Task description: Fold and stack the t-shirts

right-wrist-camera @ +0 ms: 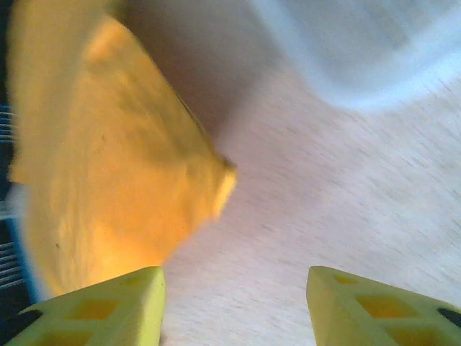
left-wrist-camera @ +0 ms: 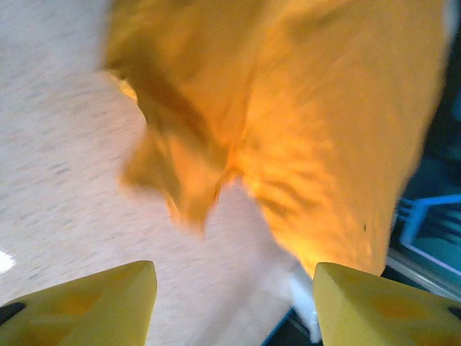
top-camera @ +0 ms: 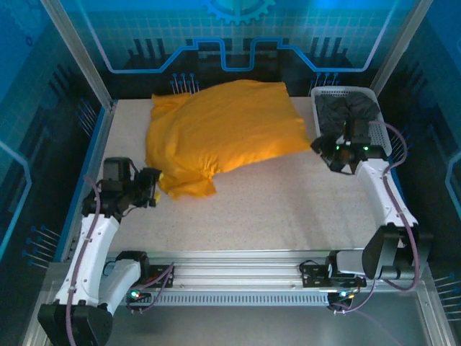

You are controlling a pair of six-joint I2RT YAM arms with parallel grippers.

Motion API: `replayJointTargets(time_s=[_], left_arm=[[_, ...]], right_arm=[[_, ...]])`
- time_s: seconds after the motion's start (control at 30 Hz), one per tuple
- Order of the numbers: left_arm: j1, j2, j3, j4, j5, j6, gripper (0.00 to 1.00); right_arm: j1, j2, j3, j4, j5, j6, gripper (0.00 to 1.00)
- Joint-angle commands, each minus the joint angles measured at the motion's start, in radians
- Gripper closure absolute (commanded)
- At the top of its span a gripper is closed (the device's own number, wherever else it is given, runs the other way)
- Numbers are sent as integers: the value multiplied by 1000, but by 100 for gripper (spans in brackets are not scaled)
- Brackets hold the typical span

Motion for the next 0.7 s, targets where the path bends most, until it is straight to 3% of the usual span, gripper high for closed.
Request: replayJointTargets(time_s=[0.0,0.37,0.67], left_arm=[[-21,-18,2,-35,7,4,39],[-107,130,-55,-47,-50,54,55],[-188,353,-135,183,-74,42,46]], right_arm=[[35,-14,-15,-64,90,-54,43],[231,60,-37,-86,188,-134,49],[243,262,60,-62,145,-196,53]])
